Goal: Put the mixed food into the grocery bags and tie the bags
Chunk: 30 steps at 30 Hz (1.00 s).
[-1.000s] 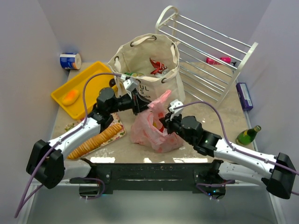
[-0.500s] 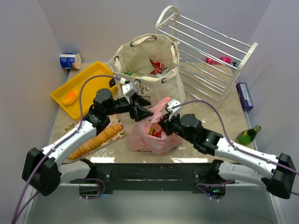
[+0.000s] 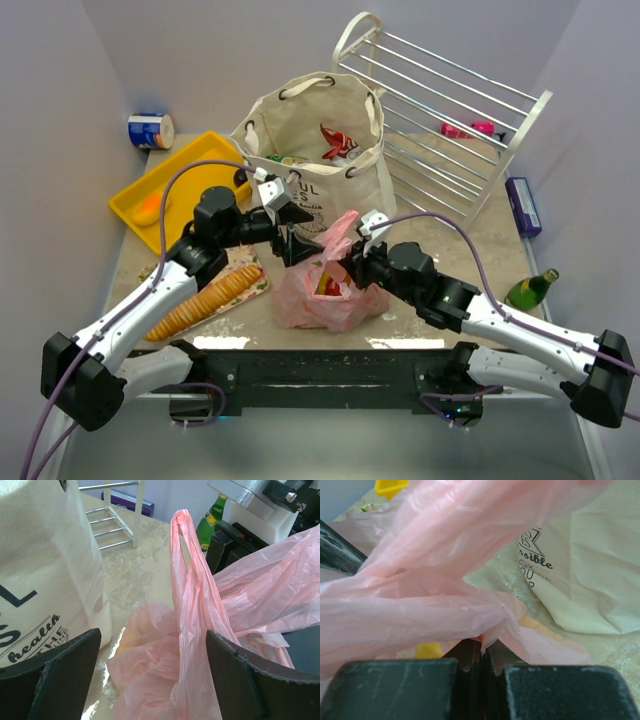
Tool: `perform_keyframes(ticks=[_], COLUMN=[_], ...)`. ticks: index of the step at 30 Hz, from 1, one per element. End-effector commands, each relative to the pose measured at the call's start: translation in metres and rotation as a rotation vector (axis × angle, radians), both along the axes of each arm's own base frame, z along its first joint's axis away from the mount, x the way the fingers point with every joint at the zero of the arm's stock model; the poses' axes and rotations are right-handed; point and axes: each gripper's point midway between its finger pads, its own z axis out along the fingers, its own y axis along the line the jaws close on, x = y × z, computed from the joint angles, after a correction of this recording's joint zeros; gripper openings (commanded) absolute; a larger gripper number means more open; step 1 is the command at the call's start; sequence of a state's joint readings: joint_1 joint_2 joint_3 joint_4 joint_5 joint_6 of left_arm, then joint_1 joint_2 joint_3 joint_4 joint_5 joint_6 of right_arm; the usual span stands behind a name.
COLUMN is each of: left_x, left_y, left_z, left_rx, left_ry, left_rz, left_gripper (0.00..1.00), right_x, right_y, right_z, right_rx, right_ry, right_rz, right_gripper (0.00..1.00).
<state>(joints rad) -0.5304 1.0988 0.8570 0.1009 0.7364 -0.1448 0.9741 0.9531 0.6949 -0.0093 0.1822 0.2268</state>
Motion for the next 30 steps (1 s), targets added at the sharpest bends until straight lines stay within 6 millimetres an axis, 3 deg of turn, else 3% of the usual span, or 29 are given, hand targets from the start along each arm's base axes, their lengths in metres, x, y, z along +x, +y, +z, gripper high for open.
perform_keyframes(ticks=[1,6,14,22,26,30], left_x=[0.0,0.002,0.003,0.015,0.005,-0.009], left_y=[0.004,0.01,0.03,0.063,0.063,0.051], left_z=[0.031,0.029,0.027,0.034,0.037,0.037], left_rx=[0.013,0.092,0.22,0.258,0.252,0.231], left_ry=[-0.11,-0.104,-0.128,-0.131,-0.123,-0.088], left_rz=[-0.006,0.007,0.069,0.295,0.27,0.163], left_gripper=[0.93,0.99,1.0,1.0,1.0,1.0], right_x=[0.003,0.005,0.007,0.009,0.01,0.012], right_y=[0.009,0.017,0.021,0.021,0.025,0.027], right_z=[0.034,0.035,0.035,0.033,0.027,0.02], right_rx=[0.07,0.059,0.027,0.013,-0.024,-0.073], right_ry=[-0.032,-0.031,-0.023,-0.021,-0.014,-0.008], right_rz=[0.015,0.031,0.042,0.034,0.05,0.067], right_gripper=[0.0,0.0,0.0,0.0,0.0,0.0])
